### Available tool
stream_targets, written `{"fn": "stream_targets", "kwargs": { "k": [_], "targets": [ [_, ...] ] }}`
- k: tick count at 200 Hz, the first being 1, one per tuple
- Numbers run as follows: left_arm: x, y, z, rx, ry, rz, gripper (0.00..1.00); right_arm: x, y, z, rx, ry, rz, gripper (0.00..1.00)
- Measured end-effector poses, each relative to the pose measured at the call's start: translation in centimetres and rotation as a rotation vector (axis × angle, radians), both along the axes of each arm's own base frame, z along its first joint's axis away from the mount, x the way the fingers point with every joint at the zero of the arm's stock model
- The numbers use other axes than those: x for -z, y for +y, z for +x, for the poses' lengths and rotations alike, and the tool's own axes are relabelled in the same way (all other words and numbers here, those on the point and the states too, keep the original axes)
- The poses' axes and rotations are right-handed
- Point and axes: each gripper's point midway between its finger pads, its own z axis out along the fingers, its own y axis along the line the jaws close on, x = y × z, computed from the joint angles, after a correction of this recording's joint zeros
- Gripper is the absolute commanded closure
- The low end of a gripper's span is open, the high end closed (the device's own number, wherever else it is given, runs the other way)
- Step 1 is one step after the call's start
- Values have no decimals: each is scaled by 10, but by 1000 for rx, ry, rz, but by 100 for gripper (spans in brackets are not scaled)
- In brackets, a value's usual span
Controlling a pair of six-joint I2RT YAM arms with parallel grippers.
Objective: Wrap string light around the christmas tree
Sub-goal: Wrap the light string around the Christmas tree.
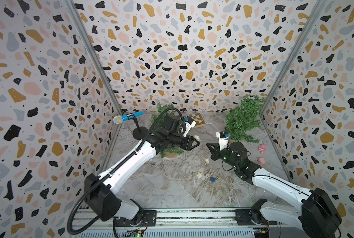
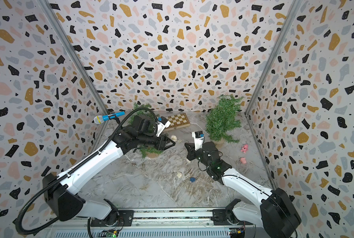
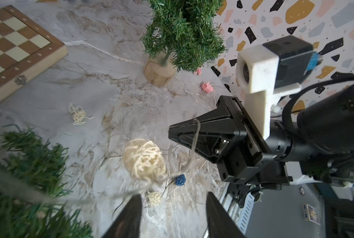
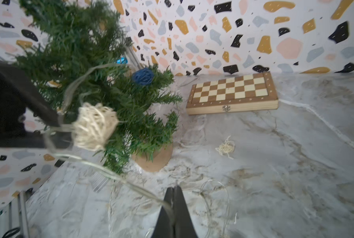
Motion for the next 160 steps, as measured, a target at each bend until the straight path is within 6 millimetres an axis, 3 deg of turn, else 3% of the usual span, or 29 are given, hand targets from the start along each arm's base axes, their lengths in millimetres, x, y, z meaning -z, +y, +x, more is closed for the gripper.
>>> {"fn": "stream_targets", "kwargs": {
  "k": [36, 99, 135, 160],
  "targets": [
    [17, 30, -37, -27, -42, -42, 17, 2, 20, -25, -129, 50, 6, 99],
    [87, 20, -56, -14, -145, -65, 15, -32, 75, -73, -395, 139, 159, 100],
    [94, 14, -64, 16, -238, -121, 18, -46, 85, -87, -462, 204, 256, 100],
    [81, 3, -64, 41, -302, -165, 36, -58, 87, -91, -488, 224, 305, 100]
  ]
}}
